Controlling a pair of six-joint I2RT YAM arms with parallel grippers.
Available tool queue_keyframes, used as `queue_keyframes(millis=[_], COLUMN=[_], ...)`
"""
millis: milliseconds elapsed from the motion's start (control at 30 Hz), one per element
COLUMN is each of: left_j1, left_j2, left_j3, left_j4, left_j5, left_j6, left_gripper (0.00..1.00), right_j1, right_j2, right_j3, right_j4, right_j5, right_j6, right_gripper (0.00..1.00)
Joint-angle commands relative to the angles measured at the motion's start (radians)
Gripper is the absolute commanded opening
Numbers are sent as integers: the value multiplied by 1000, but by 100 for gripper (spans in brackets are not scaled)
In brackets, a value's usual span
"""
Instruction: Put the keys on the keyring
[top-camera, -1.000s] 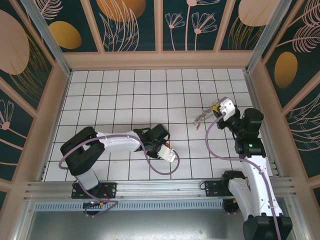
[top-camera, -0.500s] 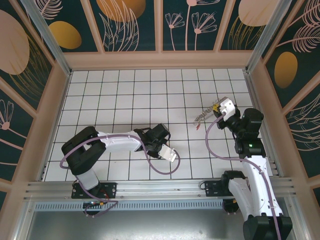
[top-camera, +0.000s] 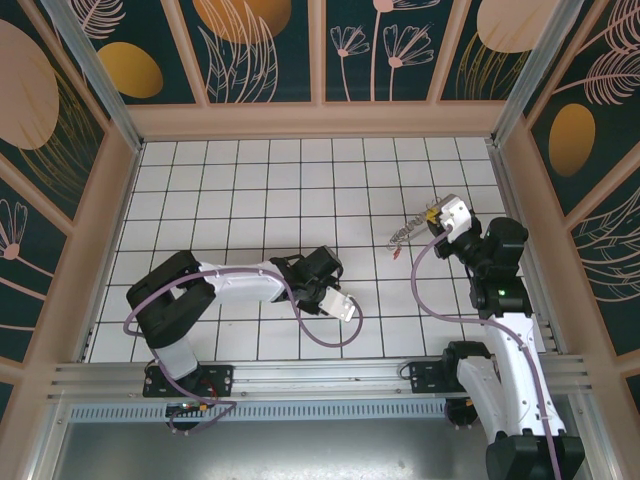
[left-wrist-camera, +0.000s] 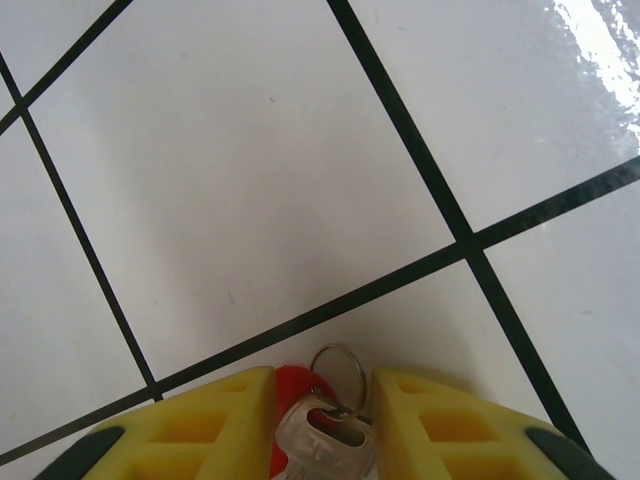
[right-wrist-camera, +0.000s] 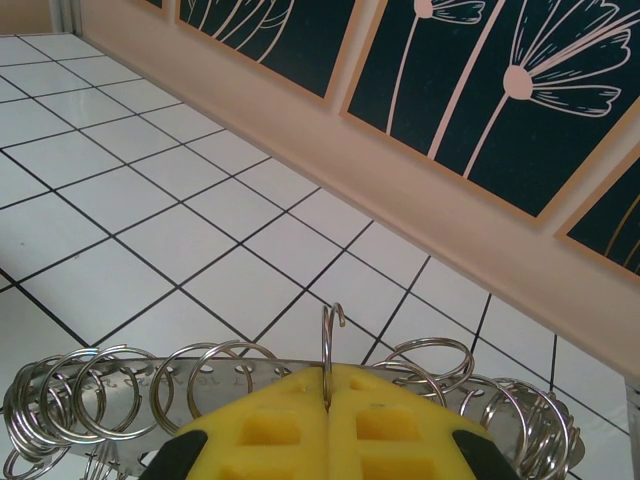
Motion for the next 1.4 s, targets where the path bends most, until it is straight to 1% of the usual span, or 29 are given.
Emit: queue_keyframes(millis=[0, 267, 667, 933, 1000, 1067, 1133, 1200, 1333, 1367], left_j1=[4, 3, 11, 30, 39, 43, 46, 51, 72, 76], left_j2=[22, 12, 3, -9, -7, -4, -5, -9, -31, -62], left_j3=[25, 11, 18, 20, 29, 35, 35, 63, 93, 91], left_j4=[-2, -20, -16, -30, -43, -61, -70, -90, -110, -102], left_j5=[21, -14, -39, -55, -54, -54, -53, -42, 19, 26], left_j6=[-2, 25, 28, 28, 23, 27, 31, 32, 4, 0], left_gripper=[32, 20, 20, 16, 12, 4, 0, 0, 0, 0], right_j1=[-6, -7, -6, -7, -7, -7, -7, -7, -7, -7], right_j2=[-18, -19, -20, -23, -24, -24, -24, -24, -26, -26], right_j3=[-7, -7, -7, -11, -11, -10, -10, -12, -12, -12], right_j4=[29, 28, 27, 29, 29, 30, 29, 29, 27, 29], right_j5=[-4, -4, -2, -2, -2, -2, -2, -5, -4, -6], right_j6=[-3, -2, -2, -2, -2, -2, -2, -2, -4, -3], right_gripper=[0, 0, 0, 0, 0, 0, 0, 0, 0, 0])
